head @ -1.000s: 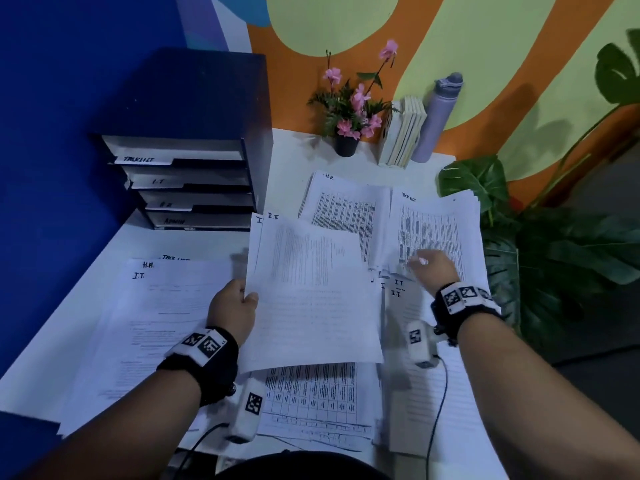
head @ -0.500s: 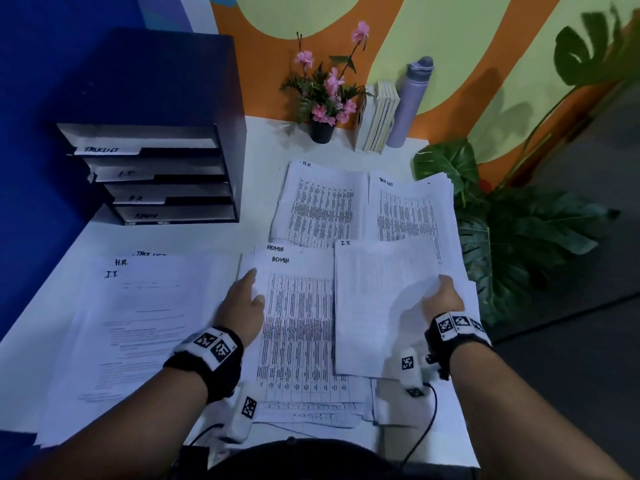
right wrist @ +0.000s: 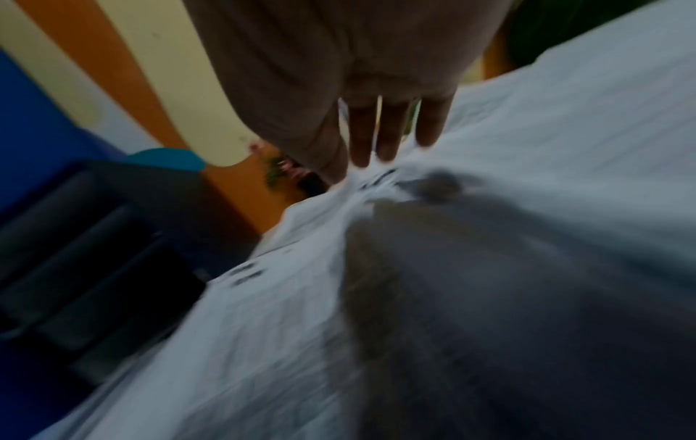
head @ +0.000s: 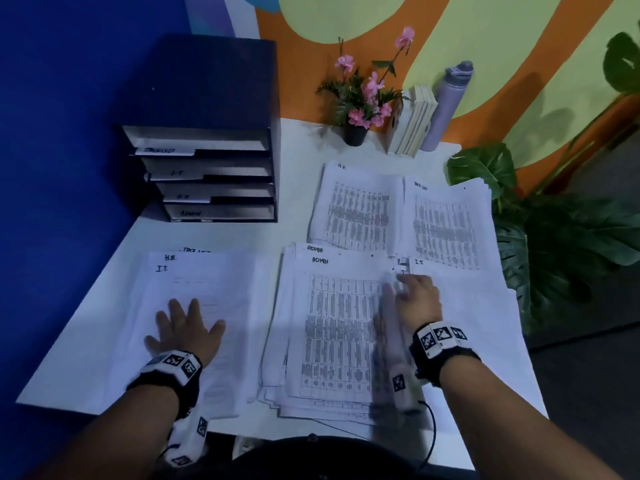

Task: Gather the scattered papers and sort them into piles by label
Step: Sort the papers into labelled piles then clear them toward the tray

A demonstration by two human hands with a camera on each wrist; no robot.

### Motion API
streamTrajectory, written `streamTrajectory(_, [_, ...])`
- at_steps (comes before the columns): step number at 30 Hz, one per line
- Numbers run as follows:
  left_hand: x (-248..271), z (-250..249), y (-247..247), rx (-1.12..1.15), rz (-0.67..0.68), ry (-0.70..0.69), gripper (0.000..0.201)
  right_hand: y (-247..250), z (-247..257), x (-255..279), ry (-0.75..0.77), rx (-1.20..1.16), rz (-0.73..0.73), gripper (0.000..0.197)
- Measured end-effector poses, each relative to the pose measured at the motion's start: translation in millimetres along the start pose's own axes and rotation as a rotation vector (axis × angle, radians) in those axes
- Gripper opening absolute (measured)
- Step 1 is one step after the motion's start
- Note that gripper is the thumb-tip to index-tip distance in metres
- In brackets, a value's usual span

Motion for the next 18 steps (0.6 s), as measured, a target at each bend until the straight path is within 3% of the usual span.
streamTrajectory(2, [3, 10, -8, -0.023, 0.041, -0.030, 0.081, -42, 52, 18, 0.095, -0.178, 0.196, 0.035])
streamTrajectory(7, [18, 10, -13, -0.100, 0.032, -0.198, 0.074, -136, 118, 63, 0.023, -0.272, 0.550, 0.033])
streamTrajectory(10, [23, 8, -9, -0.058, -0.004, -0.313, 0.065, -173, 131, 75, 0.021, -0.200, 0.590, 0.044])
streamTrajectory(12, [21, 11, -3, 0.003, -0.024, -0.373, 0.057, -187, 137, 79, 0.021, -0.129, 0.597, 0.039])
streamTrajectory(15, [12, 34, 13, 0.146, -0.100, -0.302, 0.058, -199, 144, 79, 0.024, -0.087, 0.580, 0.025])
streamTrajectory(18, [4, 56, 27, 0.221, -0.135, -0.180, 0.077, -206, 146, 74, 0.025, -0.055, 0.524, 0.022])
Point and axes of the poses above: each hand's wrist, its own x-axis away from the middle knuckle, its own y-axis out of the back of the hand, z = x × y, the point moved 9 cm from there along -x, towards the middle knuckle, and after that the axes turned 5 degrees about -x, right-handed, at the moved point
